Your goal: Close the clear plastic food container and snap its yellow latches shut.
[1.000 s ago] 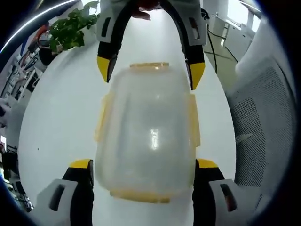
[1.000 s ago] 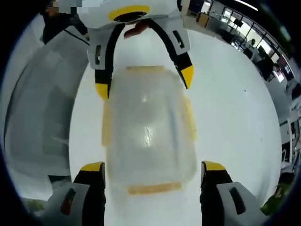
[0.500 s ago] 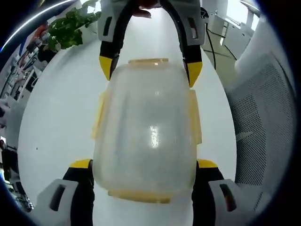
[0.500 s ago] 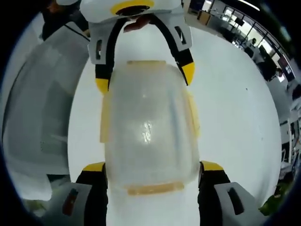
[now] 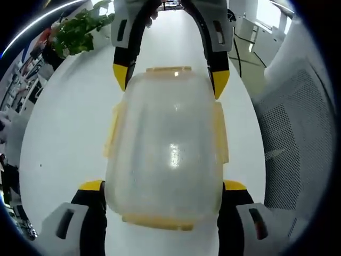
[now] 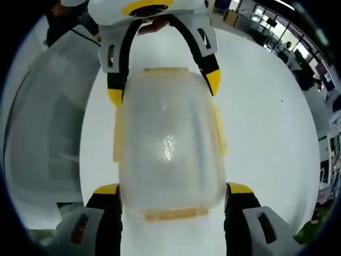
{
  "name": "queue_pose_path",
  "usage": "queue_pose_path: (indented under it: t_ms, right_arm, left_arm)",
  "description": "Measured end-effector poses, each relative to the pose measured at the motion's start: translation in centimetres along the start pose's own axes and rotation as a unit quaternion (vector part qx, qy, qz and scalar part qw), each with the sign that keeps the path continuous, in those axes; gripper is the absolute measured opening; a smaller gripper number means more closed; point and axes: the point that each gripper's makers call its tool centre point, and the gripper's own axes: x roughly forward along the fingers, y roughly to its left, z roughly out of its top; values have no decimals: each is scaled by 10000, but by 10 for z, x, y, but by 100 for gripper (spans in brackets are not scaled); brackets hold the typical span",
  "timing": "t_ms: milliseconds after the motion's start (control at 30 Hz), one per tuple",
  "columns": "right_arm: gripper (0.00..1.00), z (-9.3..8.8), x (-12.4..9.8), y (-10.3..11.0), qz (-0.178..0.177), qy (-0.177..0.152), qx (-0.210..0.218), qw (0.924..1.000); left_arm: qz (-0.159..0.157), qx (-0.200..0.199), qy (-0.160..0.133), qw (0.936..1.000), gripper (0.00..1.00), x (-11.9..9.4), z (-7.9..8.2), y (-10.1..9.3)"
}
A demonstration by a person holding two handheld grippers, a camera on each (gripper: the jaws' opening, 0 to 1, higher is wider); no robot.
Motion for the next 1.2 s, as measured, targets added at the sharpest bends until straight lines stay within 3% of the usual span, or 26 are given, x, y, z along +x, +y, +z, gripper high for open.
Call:
queue_pose_path:
  t_ms: [1200]
  right_arm:
    - [81, 74, 27, 19, 79, -53, -29, 10000]
  left_arm:
    - [-10, -95, 38, 9999, 88, -27, -75, -6]
